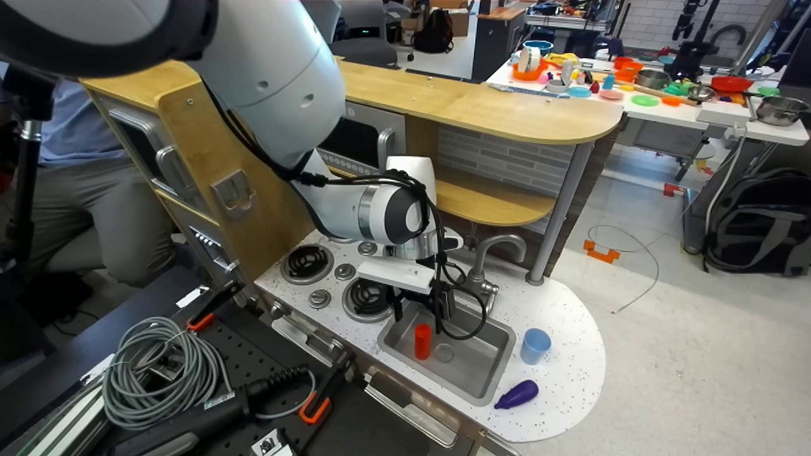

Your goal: Put the red bottle on the stove in the sink

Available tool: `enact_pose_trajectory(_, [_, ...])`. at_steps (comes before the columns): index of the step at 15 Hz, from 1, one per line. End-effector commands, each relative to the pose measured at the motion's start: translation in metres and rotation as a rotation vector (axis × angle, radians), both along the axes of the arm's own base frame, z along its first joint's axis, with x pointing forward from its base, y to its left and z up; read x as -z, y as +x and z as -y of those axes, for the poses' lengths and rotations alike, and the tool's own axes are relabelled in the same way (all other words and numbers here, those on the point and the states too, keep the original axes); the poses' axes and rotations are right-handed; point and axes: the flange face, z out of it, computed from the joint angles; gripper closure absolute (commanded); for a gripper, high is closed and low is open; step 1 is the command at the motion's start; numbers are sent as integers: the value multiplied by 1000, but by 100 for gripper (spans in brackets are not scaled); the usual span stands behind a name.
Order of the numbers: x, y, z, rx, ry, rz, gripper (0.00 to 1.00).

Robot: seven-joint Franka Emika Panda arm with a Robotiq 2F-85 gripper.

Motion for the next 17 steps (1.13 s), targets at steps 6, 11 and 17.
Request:
enact_pose_trajectory(6, [-126,-74,-17,53,62,95,0])
enact_pose_trajectory(11, [-142,-81,-18,48,80,137,0])
enact_pose_trajectory(17, [-160,-100,-22,51,94,150,0])
